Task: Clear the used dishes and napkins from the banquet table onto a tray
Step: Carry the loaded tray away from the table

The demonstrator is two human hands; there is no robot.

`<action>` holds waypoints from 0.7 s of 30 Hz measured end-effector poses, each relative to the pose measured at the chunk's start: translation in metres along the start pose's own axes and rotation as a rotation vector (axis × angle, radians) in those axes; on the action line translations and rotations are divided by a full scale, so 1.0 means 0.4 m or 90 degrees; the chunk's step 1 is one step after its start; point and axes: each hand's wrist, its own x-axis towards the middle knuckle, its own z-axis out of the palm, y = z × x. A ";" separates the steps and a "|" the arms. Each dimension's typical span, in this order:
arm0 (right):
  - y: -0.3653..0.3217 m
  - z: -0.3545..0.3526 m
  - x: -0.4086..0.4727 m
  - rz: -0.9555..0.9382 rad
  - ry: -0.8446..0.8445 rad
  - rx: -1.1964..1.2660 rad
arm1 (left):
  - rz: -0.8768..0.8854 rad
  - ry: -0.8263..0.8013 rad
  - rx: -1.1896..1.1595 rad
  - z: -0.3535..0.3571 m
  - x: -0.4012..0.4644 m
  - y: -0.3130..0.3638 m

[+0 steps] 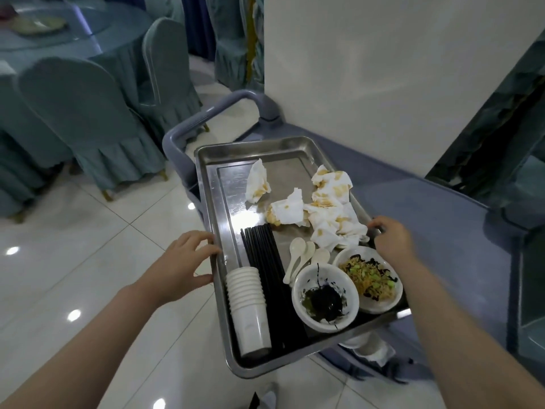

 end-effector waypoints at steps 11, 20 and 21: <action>-0.079 -0.002 -0.141 -0.114 0.002 -0.057 | 0.163 -0.092 0.055 -0.015 0.067 -0.045; -0.293 0.106 -0.400 -0.233 -0.135 0.013 | 0.182 -0.007 0.050 0.019 0.051 -0.042; -0.304 0.128 -0.419 -0.241 -0.152 0.007 | 0.186 -0.002 0.053 0.021 0.052 -0.041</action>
